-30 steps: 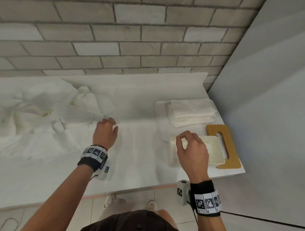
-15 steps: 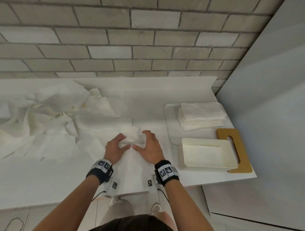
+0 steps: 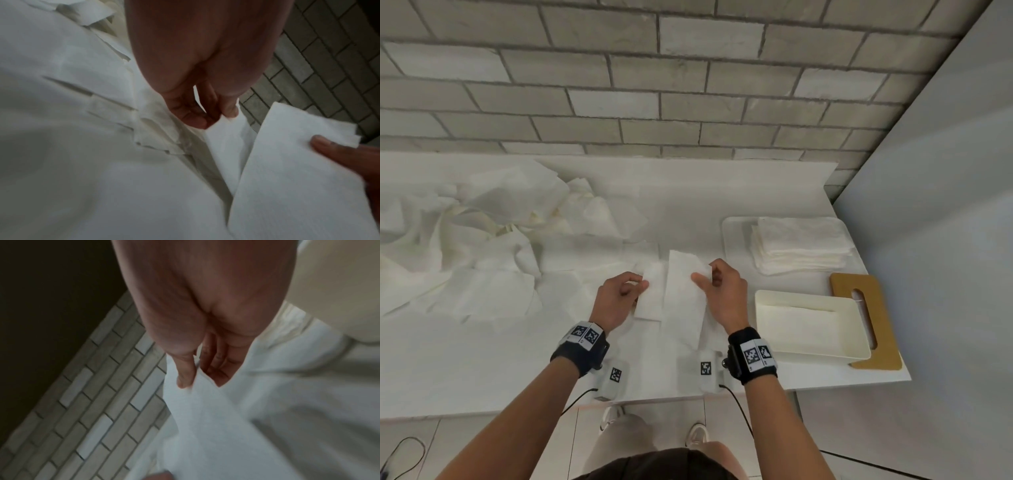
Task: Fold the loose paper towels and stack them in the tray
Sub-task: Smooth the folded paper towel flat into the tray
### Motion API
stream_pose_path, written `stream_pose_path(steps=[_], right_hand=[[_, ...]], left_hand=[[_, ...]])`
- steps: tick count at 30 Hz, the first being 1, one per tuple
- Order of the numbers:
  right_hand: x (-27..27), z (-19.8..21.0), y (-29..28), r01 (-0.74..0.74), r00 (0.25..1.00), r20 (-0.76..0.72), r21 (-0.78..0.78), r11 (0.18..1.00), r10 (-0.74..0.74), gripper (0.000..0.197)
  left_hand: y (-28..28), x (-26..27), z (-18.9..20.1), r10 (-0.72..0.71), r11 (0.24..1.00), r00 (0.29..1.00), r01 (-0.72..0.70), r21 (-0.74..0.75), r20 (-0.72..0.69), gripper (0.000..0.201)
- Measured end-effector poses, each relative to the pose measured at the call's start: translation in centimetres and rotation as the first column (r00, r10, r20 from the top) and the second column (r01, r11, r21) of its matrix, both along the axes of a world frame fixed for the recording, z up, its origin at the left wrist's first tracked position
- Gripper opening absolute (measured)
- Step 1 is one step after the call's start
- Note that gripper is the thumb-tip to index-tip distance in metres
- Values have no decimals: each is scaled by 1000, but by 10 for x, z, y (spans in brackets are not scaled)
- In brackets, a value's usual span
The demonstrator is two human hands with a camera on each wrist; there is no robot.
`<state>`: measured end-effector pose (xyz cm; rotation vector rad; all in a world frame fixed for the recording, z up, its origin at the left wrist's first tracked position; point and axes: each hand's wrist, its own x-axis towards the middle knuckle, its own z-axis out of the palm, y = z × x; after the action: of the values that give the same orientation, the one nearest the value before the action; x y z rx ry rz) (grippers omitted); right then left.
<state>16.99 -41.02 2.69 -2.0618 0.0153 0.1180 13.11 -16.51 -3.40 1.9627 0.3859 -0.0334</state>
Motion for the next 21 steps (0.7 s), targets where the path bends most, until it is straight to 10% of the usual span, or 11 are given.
stream_pose_path(steps=[7,13,21], right_hand=[[-27,77,-56,-79,976,214,140,987,48,75],[-43,54,-155,164,926,370,-211,964,-76,42],[-87,2,-202,173,974,224,-637,751,-34,13]], left_hand=[[-16,5,0,-24,997,1000,25,73,-4,57],[-41,2,6,-219,966,974,209,151,54,52],[-77,2,13,-271,939,958,242,246,96,31]])
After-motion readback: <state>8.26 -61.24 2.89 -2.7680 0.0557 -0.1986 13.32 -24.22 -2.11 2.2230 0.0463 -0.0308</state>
